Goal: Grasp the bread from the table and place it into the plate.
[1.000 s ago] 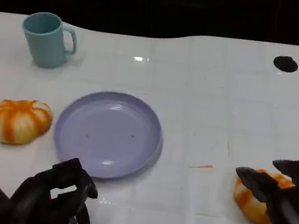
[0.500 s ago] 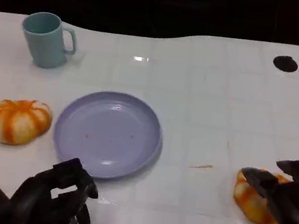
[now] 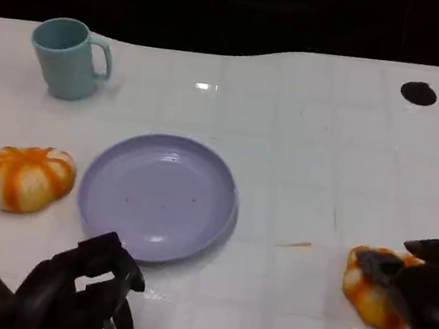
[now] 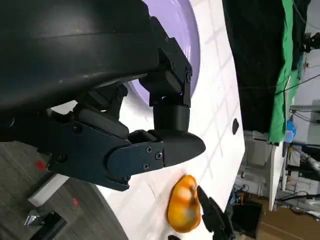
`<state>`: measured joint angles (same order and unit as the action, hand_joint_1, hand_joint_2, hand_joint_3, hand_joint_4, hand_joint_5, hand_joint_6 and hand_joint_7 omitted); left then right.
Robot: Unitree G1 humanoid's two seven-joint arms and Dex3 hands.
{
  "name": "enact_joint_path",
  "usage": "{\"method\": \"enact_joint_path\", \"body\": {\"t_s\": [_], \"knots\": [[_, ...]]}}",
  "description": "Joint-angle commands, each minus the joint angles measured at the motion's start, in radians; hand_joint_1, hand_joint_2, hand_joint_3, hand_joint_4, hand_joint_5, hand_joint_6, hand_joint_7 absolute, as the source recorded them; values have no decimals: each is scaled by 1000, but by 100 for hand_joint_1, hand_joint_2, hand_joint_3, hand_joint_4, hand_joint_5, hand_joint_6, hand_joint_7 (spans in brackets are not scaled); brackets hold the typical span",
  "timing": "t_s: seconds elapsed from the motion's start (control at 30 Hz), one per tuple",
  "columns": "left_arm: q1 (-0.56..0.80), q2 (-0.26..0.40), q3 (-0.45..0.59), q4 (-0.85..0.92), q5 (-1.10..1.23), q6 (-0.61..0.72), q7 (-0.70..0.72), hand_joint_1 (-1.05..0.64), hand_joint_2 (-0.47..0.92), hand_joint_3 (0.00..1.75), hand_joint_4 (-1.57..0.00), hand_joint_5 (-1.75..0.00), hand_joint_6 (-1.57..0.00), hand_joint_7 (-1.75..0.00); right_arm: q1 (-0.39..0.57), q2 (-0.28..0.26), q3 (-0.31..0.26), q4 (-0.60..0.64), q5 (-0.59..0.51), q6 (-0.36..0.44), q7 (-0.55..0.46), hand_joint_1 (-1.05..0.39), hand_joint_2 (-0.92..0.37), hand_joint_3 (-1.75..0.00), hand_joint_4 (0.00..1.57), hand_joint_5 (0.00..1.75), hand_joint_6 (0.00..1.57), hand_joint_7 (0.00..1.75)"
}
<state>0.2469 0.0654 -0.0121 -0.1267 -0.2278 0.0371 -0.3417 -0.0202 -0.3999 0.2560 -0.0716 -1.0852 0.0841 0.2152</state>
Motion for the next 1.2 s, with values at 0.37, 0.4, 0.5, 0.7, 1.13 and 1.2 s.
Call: {"method": "enact_joint_path", "body": {"t_s": [0.37, 0.4, 0.5, 0.7, 1.13, 1.2], "knots": [[13, 6, 1, -24, -10, 9, 4, -72, 92, 60, -81, -175, -64, -158, -91, -23, 20, 160, 126, -15, -90, -34, -84, -1, 33, 22, 45, 3], [13, 6, 1, -25, -10, 8, 4, -72, 92, 60, -80, -175, -64, -158, -97, -24, 19, 179, 132, -30, -122, -32, -84, 0, 43, 21, 53, 4], [13, 9, -1, -22, 0, 0, 3, -73, 92, 61, -79, -175, -64, -158, -110, -24, 16, 227, 154, -73, -211, -26, -84, 0, 71, 16, 72, 5], [12, 8, 0, -23, -6, -3, -1, -73, 92, 60, -79, -175, -64, -157, -149, -26, 16, 340, 201, -185, -395, -11, -90, -3, 92, 147, 130, 7], [20, 8, 1, -43, -2, 13, 9, -71, 92, 60, -78, -175, -63, -155, -236, -44, 60, 492, 183, -254, -554, -8, -49, -78, 94, 175, 79, 155], [20, 9, 3, -42, -6, 10, 5, -70, 92, 59, -78, -175, -63, -155, -251, -42, 67, 520, 180, -260, -585, -10, -48, -81, 92, 175, 78, 154]]}}
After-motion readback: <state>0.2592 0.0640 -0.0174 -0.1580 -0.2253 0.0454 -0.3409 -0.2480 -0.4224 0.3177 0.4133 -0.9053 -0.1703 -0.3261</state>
